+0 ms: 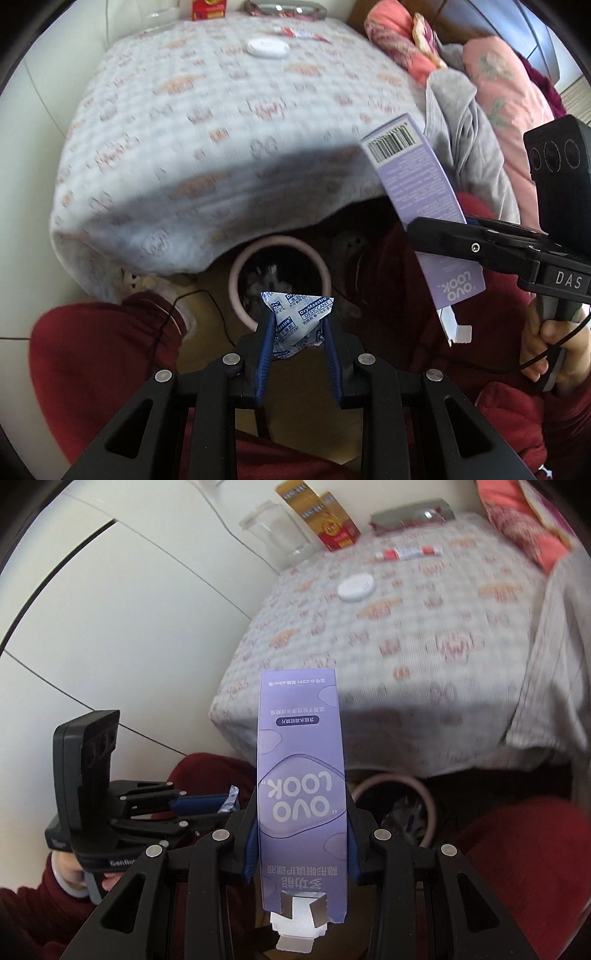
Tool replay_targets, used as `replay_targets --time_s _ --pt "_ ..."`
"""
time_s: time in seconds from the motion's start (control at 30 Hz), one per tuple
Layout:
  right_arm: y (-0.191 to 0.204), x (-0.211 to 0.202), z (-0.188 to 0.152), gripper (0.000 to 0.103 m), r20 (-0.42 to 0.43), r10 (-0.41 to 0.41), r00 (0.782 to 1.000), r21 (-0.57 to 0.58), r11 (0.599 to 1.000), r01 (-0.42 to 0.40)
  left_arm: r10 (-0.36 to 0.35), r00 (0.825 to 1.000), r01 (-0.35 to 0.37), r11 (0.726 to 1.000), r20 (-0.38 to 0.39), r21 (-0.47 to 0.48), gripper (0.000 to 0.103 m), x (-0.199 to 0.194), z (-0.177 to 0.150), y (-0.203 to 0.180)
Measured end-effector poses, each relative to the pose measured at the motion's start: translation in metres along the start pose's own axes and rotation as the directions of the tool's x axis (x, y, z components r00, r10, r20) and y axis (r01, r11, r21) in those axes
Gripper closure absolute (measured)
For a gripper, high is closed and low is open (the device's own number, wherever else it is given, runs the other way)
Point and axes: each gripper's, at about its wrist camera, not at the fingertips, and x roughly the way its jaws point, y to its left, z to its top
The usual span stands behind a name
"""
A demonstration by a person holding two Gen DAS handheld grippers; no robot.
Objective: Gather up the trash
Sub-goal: 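Lower the sachet into the bin and open the left tool while the right carries the box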
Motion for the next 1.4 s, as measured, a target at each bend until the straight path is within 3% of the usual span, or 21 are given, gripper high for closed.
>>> replay_targets --time_s 0.2,0.37,0.57,0.77,1.17,1.27,1.3,1.33,1.4 --pt "0.000 0.003 -0.011 0.067 0.005 -0.020 1.000 0.018 1.000 0.020 0.014 1.000 -0.013 1.000 -0.025 0.010 0.076 0.025 -0.010 -0.007" --pt "-0.007 0.001 -0.015 0.067 0.019 -0.059 0.998 0.038 0.998 0.059 -0.036 0.997 0.033 0.998 -0.065 -0.046 0.076 0.060 -0.008 -0.005" --pt "-0.026 -0.012 -0.019 0.067 0.074 -0.055 0.996 0.111 0.993 0.046 -0.077 0.985 0.061 0.993 -0.156 -0.104 0.076 0.108 -0.001 0.000" --pt "-0.038 -0.020 -0.021 0.067 0.116 -0.043 0.992 0.165 0.986 0.024 -0.054 0.980 0.033 0.993 -0.190 -0.114 0.076 0.144 0.009 0.000" --pt "-0.032 -0.014 -0.018 0.067 0.114 -0.045 0.992 0.139 0.990 0.029 -0.055 0.976 0.019 0.985 -0.209 -0.169 0.074 0.169 0.017 0.008" --pt "-0.034 -0.017 -0.019 0.067 0.125 -0.044 0.991 0.150 0.988 0.025 -0.036 0.976 -0.001 0.985 -0.217 -0.170 0.065 0.172 0.019 0.010" --pt "-0.034 -0.018 -0.019 0.067 0.129 -0.044 0.991 0.154 0.988 0.024 -0.028 0.976 -0.009 0.985 -0.217 -0.169 0.050 0.173 0.020 0.011" --pt "-0.035 -0.018 -0.019 0.067 0.131 -0.044 0.990 0.155 0.988 0.023 -0.023 0.977 -0.014 0.985 -0.212 -0.170 0.028 0.173 0.020 0.012" --pt "-0.035 -0.019 -0.020 0.067 0.136 -0.044 0.990 0.155 0.988 0.023 -0.001 0.983 -0.032 0.984 -0.184 -0.175 0.010 0.169 0.021 0.014"
